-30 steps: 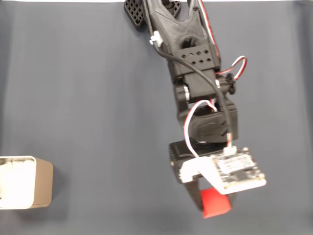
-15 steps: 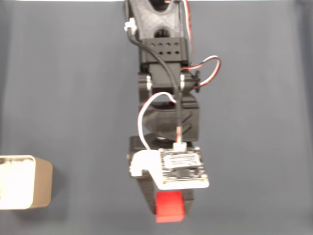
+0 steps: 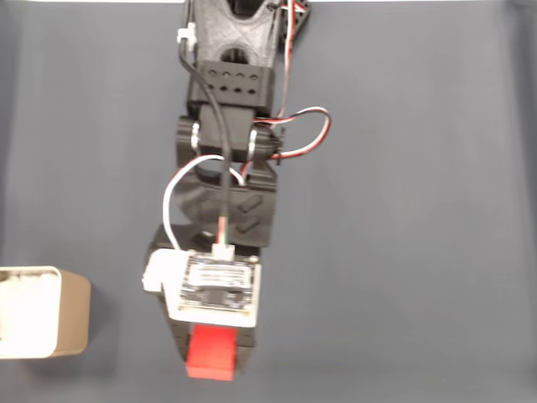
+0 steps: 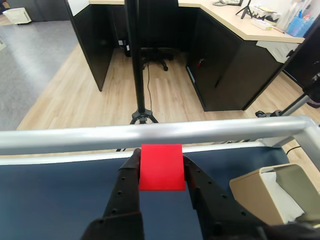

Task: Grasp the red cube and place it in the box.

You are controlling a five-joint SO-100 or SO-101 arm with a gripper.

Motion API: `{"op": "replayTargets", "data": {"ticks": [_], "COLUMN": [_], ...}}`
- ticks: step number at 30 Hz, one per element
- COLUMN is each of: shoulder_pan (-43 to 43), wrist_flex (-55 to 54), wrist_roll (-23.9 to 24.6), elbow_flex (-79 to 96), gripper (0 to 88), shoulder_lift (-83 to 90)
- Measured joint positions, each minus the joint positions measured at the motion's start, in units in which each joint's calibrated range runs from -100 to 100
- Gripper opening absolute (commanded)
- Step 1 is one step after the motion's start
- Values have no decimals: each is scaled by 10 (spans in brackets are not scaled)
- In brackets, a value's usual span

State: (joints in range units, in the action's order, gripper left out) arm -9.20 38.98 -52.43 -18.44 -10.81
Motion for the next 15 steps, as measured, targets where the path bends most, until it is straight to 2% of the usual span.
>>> {"op": "replayTargets", "data": {"ticks": [15], "shoulder_pan": [-71], "wrist_flex": [0], "wrist_roll": [0], "elbow_flex": [0], "gripper": [16], "shoulder_lift": [0]}}
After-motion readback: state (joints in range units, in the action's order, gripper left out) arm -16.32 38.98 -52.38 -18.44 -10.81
